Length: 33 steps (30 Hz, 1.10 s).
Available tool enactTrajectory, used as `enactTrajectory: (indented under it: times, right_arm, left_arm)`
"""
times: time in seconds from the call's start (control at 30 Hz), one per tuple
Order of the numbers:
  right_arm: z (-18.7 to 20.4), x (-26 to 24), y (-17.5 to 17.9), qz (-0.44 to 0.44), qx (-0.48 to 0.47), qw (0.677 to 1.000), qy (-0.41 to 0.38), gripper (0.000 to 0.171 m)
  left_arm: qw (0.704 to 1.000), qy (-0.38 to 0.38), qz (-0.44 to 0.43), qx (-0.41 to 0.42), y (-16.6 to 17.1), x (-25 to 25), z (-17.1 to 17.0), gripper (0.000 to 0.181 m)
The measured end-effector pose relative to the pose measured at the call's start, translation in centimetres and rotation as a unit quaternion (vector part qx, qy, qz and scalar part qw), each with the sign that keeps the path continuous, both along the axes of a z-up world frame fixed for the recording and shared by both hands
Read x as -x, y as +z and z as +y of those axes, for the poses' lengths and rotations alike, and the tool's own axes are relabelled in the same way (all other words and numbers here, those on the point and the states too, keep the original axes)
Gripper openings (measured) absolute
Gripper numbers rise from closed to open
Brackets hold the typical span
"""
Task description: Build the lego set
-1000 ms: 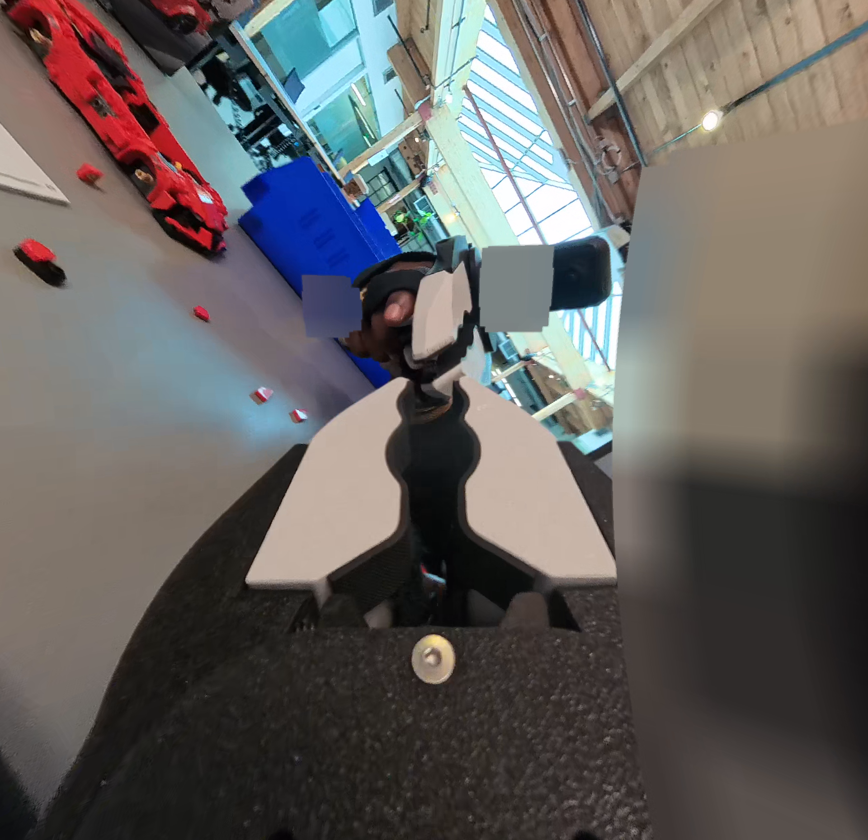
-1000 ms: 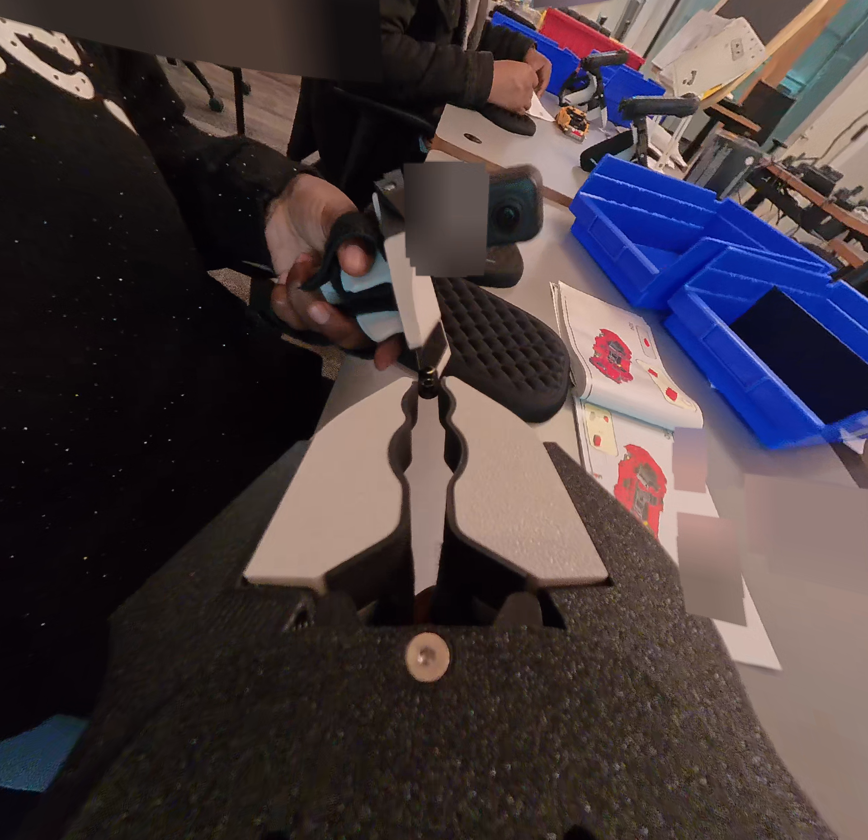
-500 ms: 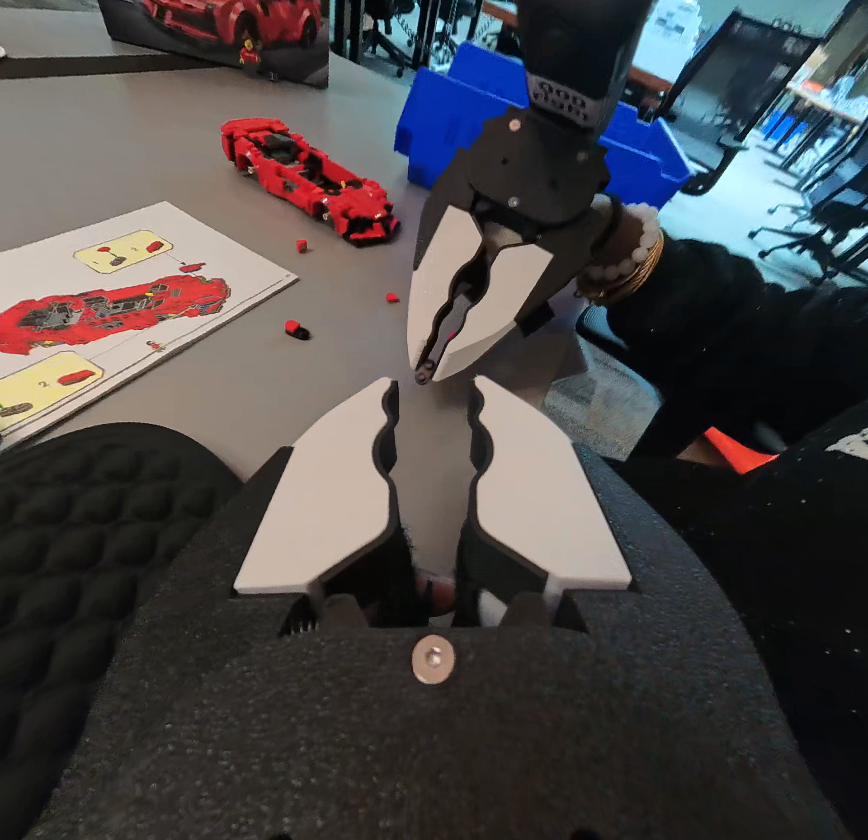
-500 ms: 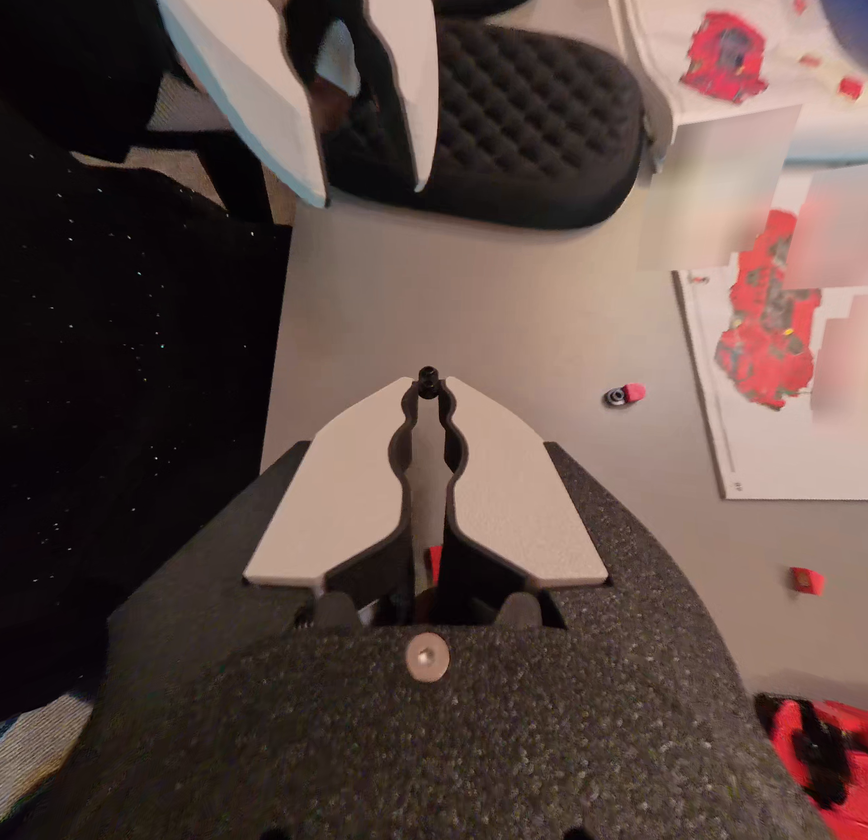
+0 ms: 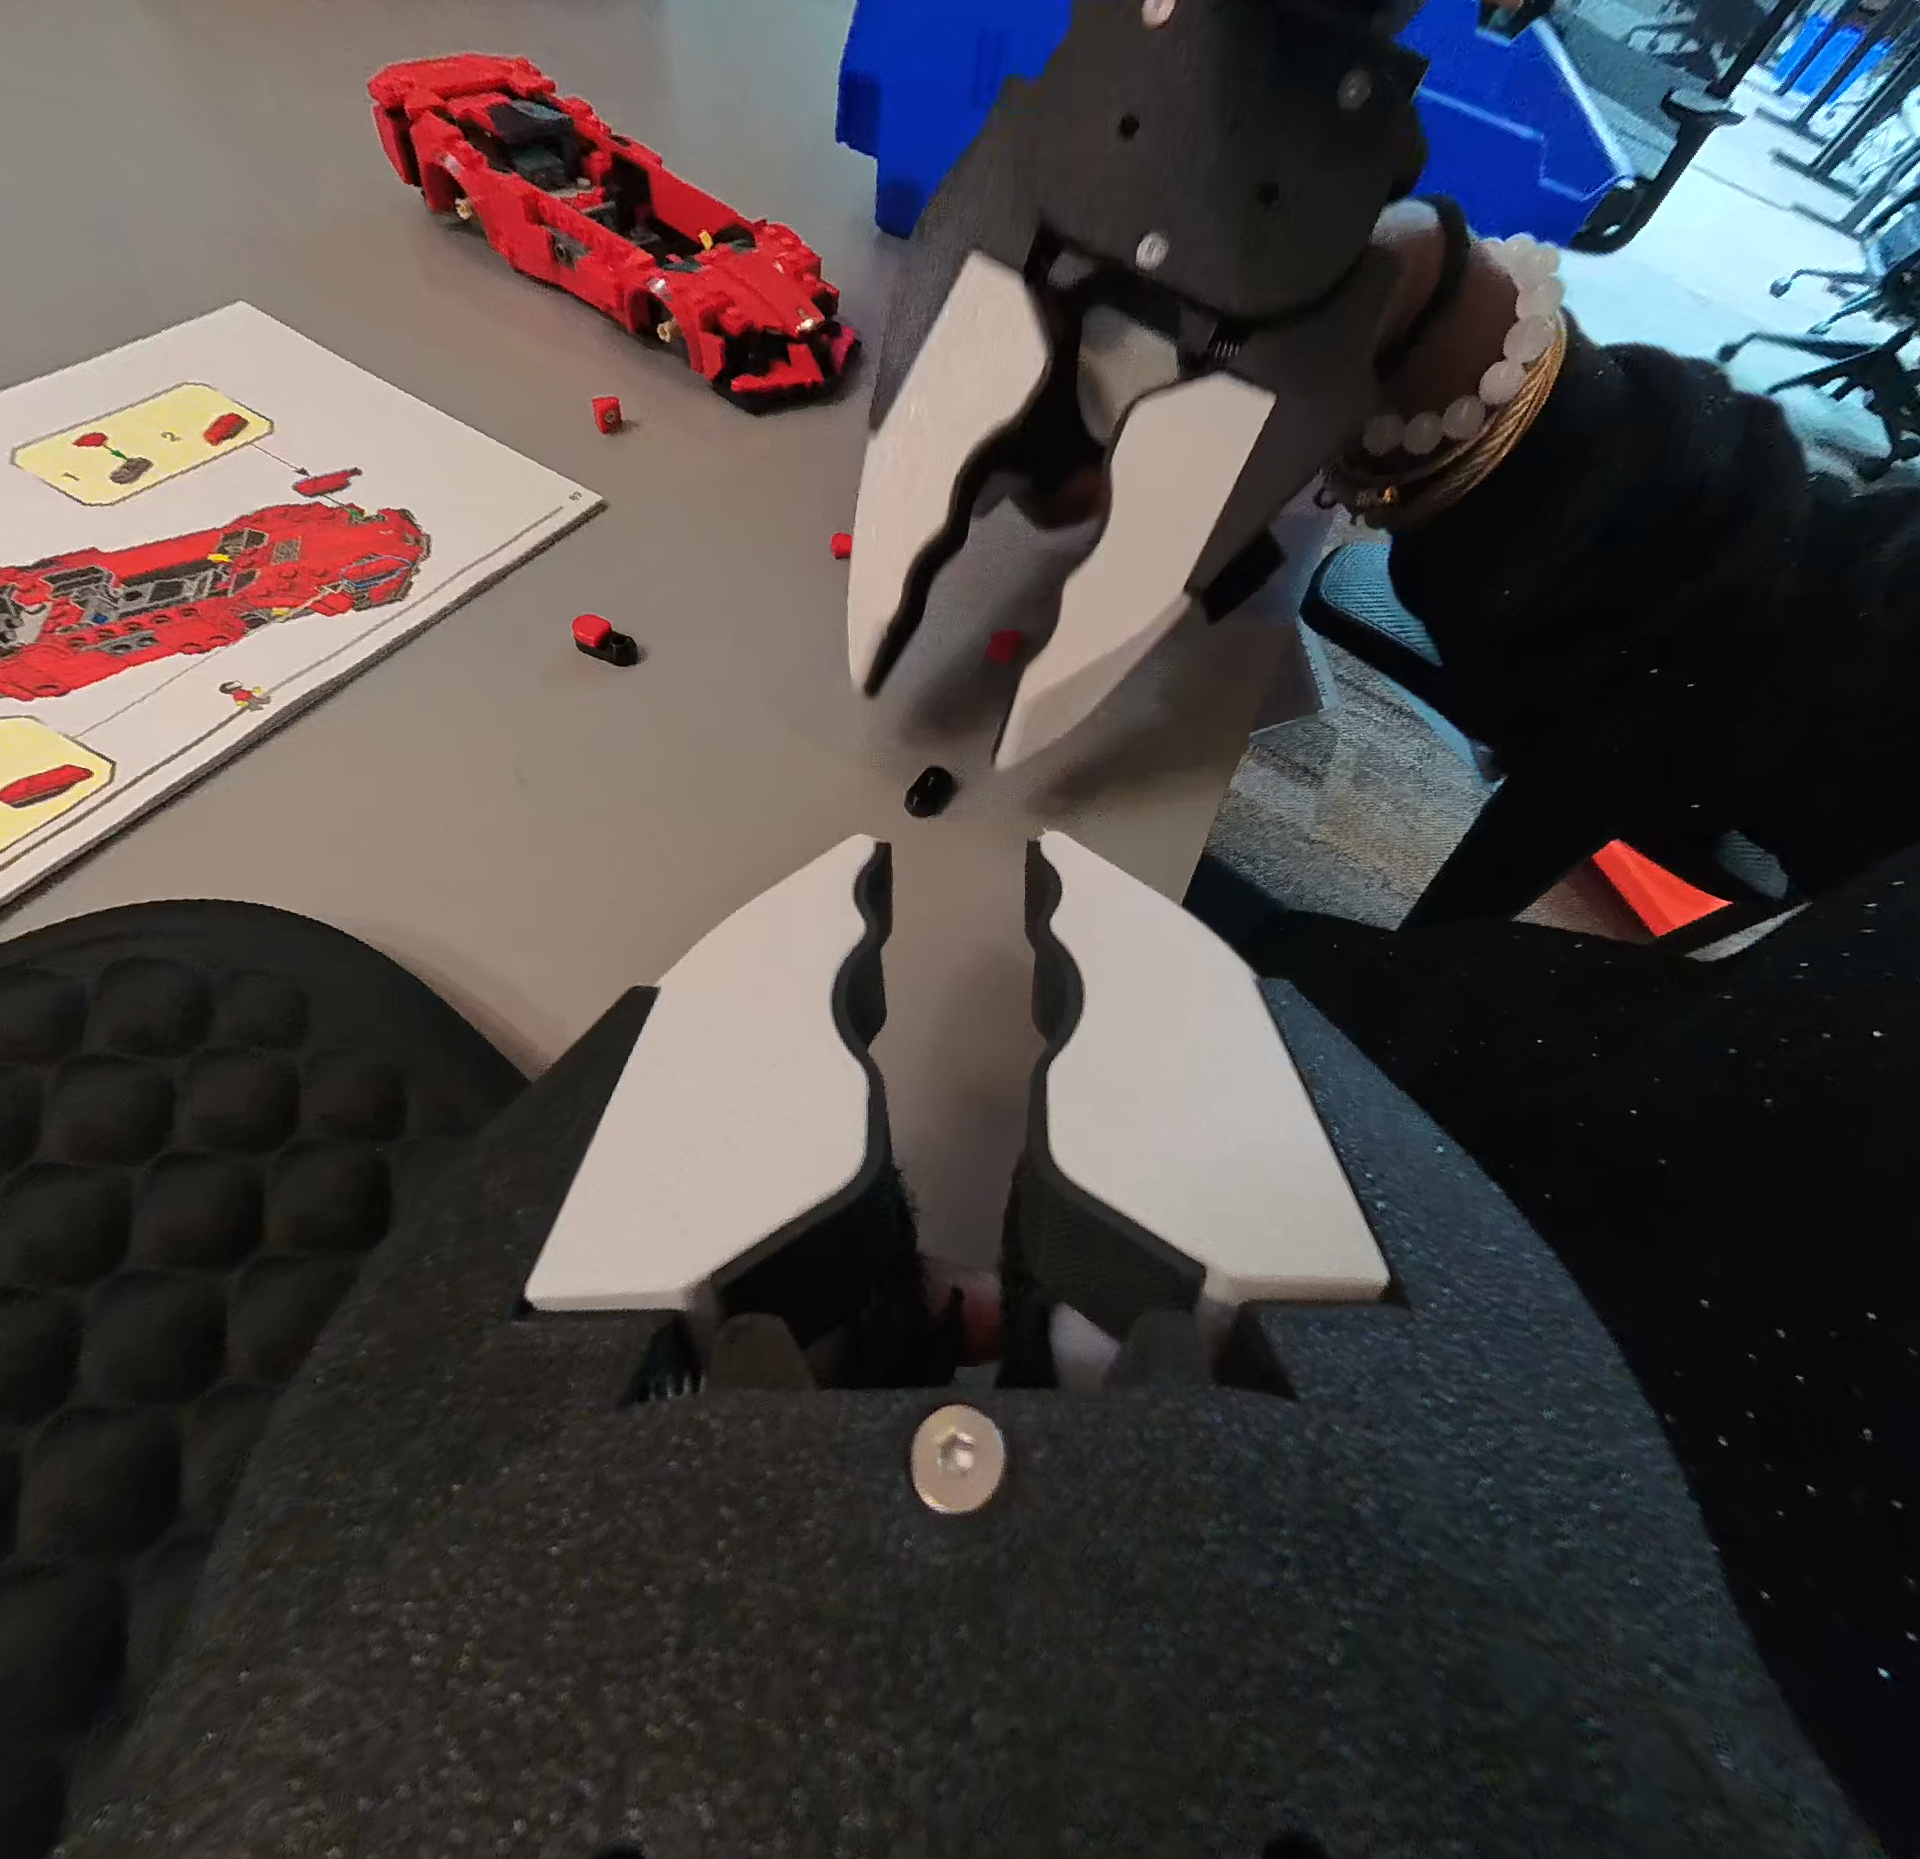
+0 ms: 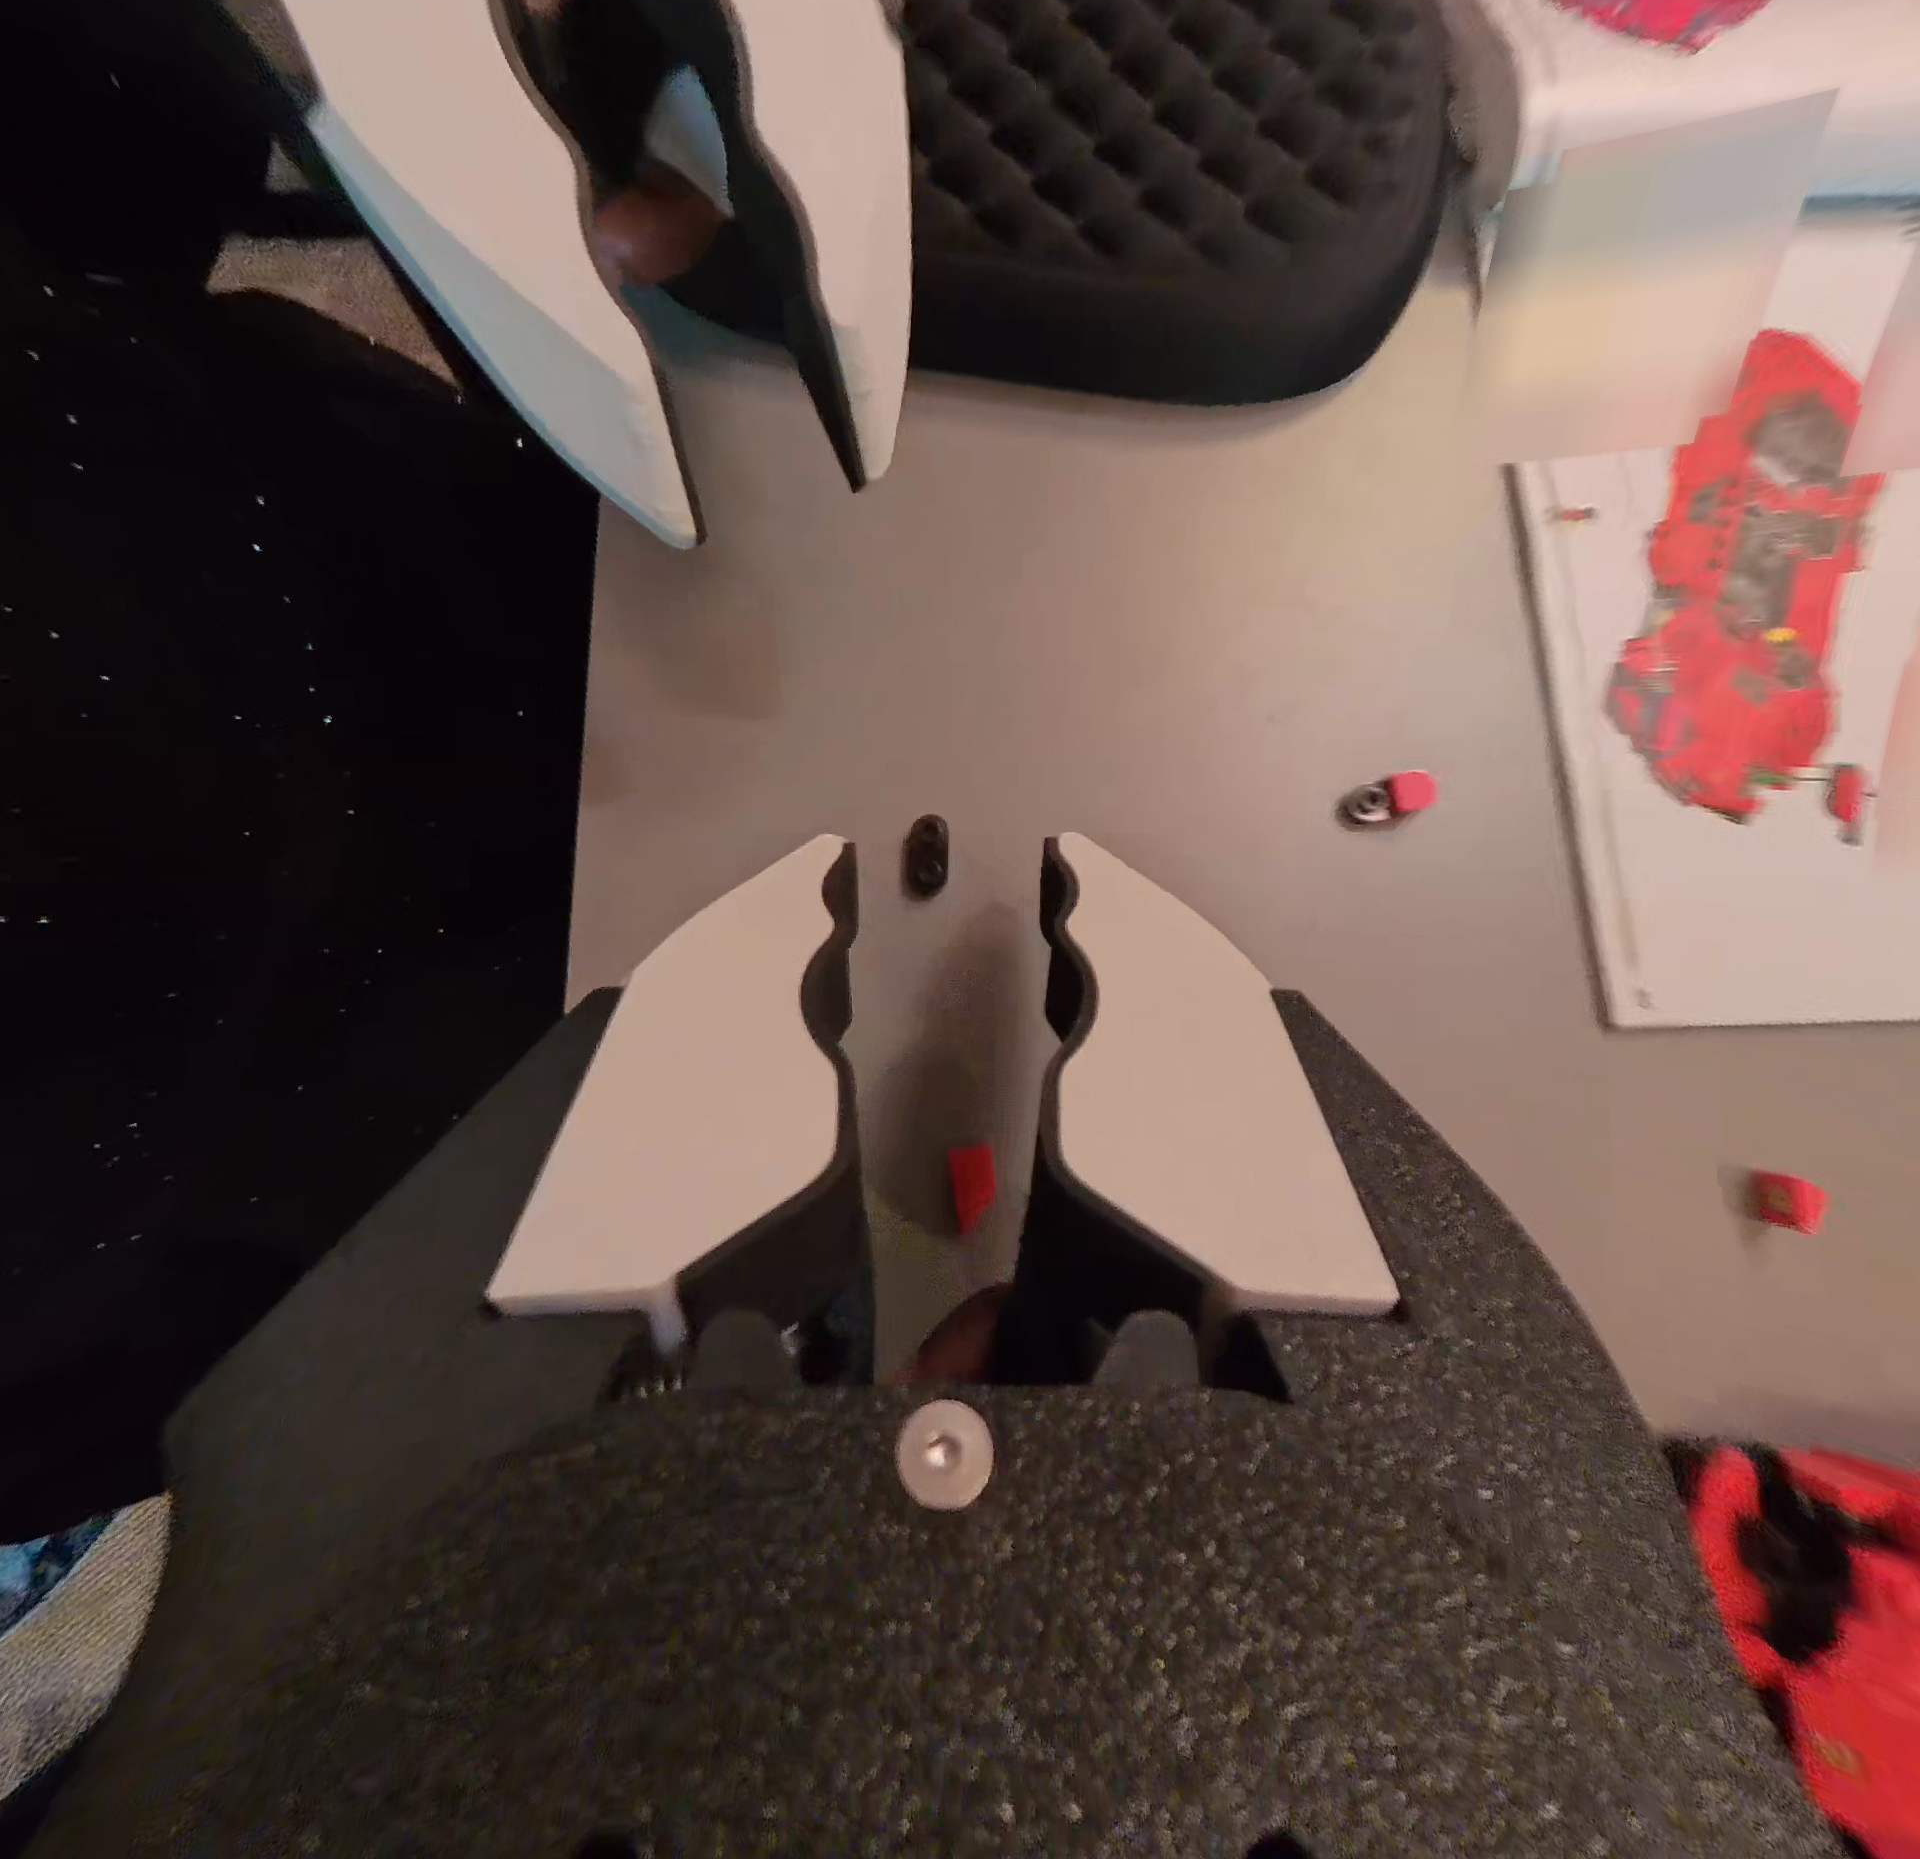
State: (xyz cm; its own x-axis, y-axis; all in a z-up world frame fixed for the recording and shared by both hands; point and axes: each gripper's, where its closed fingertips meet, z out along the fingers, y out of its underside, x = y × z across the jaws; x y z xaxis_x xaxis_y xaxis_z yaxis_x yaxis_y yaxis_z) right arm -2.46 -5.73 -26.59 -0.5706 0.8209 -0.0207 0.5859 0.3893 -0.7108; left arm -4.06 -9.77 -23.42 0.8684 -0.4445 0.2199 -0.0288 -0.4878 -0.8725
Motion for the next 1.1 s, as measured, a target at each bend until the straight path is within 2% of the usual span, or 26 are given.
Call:
enactTrajectory:
  times: [0.07, 0.13, 0.27, 0.33, 0.37, 0.43, 0.47, 0.53, 0.63, 0.67, 0.73, 0.77, 0.87, 0.93, 0.97, 1.1]
  right_arm:
    - [1.9, -0.5, 1.9, 0.02, -0.016, 0.999, -0.03, 0.033]
    - [5.5, -1.7, 4.2, 0.043, -0.058, 0.993, -0.095, 0.03]
    - [14.9, -5.8, 8.1, 0.107, -0.176, 0.946, -0.249, 0.048]
    - [17.1, -7.4, 7.8, 0.098, -0.147, 0.941, -0.288, 0.054]
    - [17.6, -7.6, 7.6, 0.1, -0.118, 0.941, -0.303, 0.048]
    - [18.7, -7.4, 7.8, 0.105, -0.118, 0.929, -0.335, 0.005]
    - [19.4, -7.3, 7.9, 0.108, -0.136, 0.918, -0.357, 0.0]
    - [19.3, -6.8, 7.3, 0.083, -0.152, 0.909, -0.378, 0.0]
    - [16.9, -4.1, 6.6, 0.093, -0.129, 0.922, -0.353, 0.004]
    - [16.2, -3.2, 5.8, 0.084, -0.119, 0.928, -0.344, 0.021]
    - [16.4, -2.4, 4.0, 0.05, -0.145, 0.927, -0.342, 0.015]
    - [16.5, -2.0, 3.4, 0.049, -0.159, 0.927, -0.336, 0.0]
    - [11.4, -1.0, 2.9, 0.046, -0.079, 0.972, -0.218, 0.0]
    - [7.0, -2.1, 2.7, 0.013, -0.024, 0.993, -0.111, 0.02]
    - [5.6, -2.9, 2.5, -0.008, -0.015, 0.997, -0.076, 0.029]
    - [3.4, -4.7, 1.1, -0.038, -0.022, 0.999, -0.001, 0.024]
  left_arm:
    - [1.0, -0.008, -0.022, -0.004, 0.3, 0.0, -0.2, 0.02]
    - [0.998, -0.011, -0.056, -0.009, 0.8, 0.1, -0.3, 0.017]
    - [0.992, -0.008, -0.121, -0.014, 1.7, 0.7, -0.3, 0.019]
    - [0.99, -0.001, -0.142, -0.019, 2.0, 1.0, -0.3, 0.02]
    - [0.988, -0.002, -0.15, -0.021, 2.2, 1.1, -0.3, 0.02]
    - [0.987, -0.001, -0.159, -0.021, 2.3, 1.2, -0.3, 0.02]
    - [0.987, 0.001, -0.159, -0.019, 2.2, 1.2, -0.3, 0.02]
    - [0.989, 0.0, -0.15, -0.013, 2.0, 1.1, -0.2, 0.02]
    - [0.992, -0.007, -0.125, -0.003, 1.4, 0.7, -0.2, 0.02]
    - [0.993, -0.007, -0.116, 0.0, 1.2, 0.6, -0.2, 0.02]
    - [0.996, -0.004, -0.092, 0.004, 0.9, 0.5, -0.2, 0.022]
    - [0.997, -0.002, -0.075, 0.008, 0.6, 0.4, -0.1, 0.023]
    - [1.0, -0.009, 0.016, 0.025, -0.6, -0.2, 0.0, 0.025]
    - [0.995, -0.023, 0.094, 0.021, -1.3, -0.7, 0.5, 0.025]
    - [0.991, -0.029, 0.126, 0.017, -1.5, -0.9, 0.8, 0.024]
    - [0.984, -0.08, 0.155, 0.027, -1.9, -2.6, 2.4, 0.019]
